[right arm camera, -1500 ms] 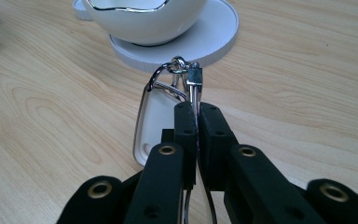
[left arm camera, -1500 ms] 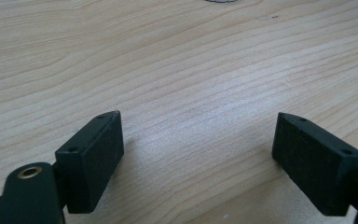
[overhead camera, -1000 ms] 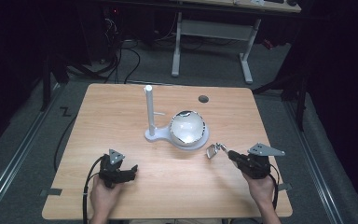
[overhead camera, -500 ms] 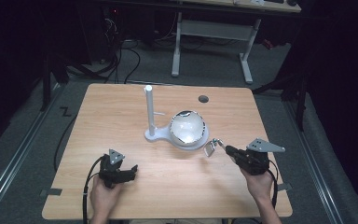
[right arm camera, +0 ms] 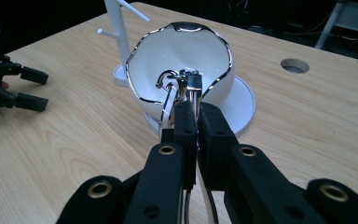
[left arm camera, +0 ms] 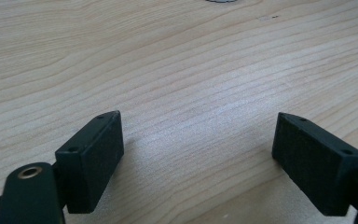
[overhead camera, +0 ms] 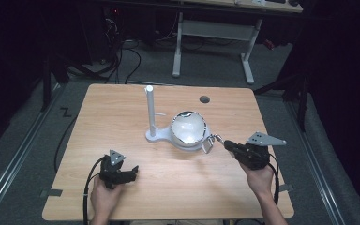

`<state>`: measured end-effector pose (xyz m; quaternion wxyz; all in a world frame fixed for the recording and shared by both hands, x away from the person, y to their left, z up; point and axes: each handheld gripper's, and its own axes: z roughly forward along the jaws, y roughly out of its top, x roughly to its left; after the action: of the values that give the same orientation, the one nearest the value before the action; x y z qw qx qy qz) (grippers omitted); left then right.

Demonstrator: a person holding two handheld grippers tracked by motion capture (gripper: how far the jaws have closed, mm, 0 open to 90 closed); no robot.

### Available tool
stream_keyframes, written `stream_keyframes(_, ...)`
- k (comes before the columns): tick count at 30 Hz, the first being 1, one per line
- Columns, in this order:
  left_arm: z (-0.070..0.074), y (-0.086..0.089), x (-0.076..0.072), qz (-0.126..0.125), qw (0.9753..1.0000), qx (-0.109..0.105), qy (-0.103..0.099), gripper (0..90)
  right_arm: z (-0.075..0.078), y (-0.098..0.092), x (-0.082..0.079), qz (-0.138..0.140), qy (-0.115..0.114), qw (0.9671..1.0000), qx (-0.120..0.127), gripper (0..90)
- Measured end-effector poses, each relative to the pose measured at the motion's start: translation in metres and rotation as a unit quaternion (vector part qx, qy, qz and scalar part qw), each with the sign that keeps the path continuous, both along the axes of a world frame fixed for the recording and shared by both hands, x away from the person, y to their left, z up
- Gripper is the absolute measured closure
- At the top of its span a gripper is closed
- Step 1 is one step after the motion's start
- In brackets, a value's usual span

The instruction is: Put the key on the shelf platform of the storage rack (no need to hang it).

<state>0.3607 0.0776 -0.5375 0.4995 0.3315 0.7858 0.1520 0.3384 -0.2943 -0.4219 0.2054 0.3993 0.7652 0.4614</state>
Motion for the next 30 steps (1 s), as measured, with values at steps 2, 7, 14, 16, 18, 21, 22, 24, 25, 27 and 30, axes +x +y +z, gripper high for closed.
stream_keyframes(2, 0.0, 0.0, 0.0, 0.0, 1.0, 0.0, 0.0, 16.9, 0.002, 0.001, 0.002, 0.003, 0.001, 1.0, -0.004, 87.1)
stream_keyframes(7, 0.0, 0.0, 0.0, 0.0, 1.0, 0.0, 0.0, 16.9, 0.008, 0.002, 0.004, 0.008, 0.0, 1.0, -0.002, 87.1)
stream_keyframes(14, 0.0, 0.0, 0.0, 0.001, 1.0, 0.001, 0.0, 16.8, 0.018, 0.005, 0.008, 0.014, -0.011, 0.9998, 0.003, 87.1)
stream_keyframes(16, 0.0, 0.0, 0.0, 0.001, 1.0, 0.0, 0.0, 16.8, 0.02, 0.007, 0.01, 0.017, -0.013, 0.9998, 0.005, 87.1)
stream_keyframes(18, 0.0, 0.0, 0.0, 0.0, 1.0, 0.0, 0.0, 16.8, 0.021, 0.009, 0.012, 0.018, -0.014, 0.9997, 0.008, 87.1)
stream_keyframes(21, 0.0, 0.0, 0.0, 0.0, 1.0, 0.0, 0.0, 16.8, 0.023, 0.013, 0.015, 0.021, -0.017, 0.9996, 0.006, 87.1)
stream_keyframes(22, 0.0, 0.0, 0.0, 0.0, 1.0, 0.0, 0.0, 16.8, 0.023, 0.014, 0.016, 0.023, -0.018, 0.9995, 0.007, 87.1)
stream_keyframes(24, 0.0, 0.0, 0.0, 0.0, 1.0, 0.0, 0.0, 16.8, 0.024, 0.016, 0.018, 0.025, -0.018, 0.9995, 0.009, 87.1)
stream_keyframes(25, 0.0, 0.0, 0.0, 0.0, 1.0, 0.001, 0.0, 16.9, 0.025, 0.018, 0.02, 0.027, -0.019, 0.9994, 0.009, 87.1)
stream_keyframes(27, 0.0, 0.0, 0.0, 0.0, 1.0, 0.0, 0.0, 16.8, 0.026, 0.02, 0.022, 0.028, -0.018, 0.9994, 0.01, 87.1)
stream_keyframes(30, 0.0, 0.0, 0.0, -0.001, 1.0, 0.001, -0.001, 16.8, 0.027, 0.024, 0.027, 0.031, -0.019, 0.9993, 0.011, 87.1)
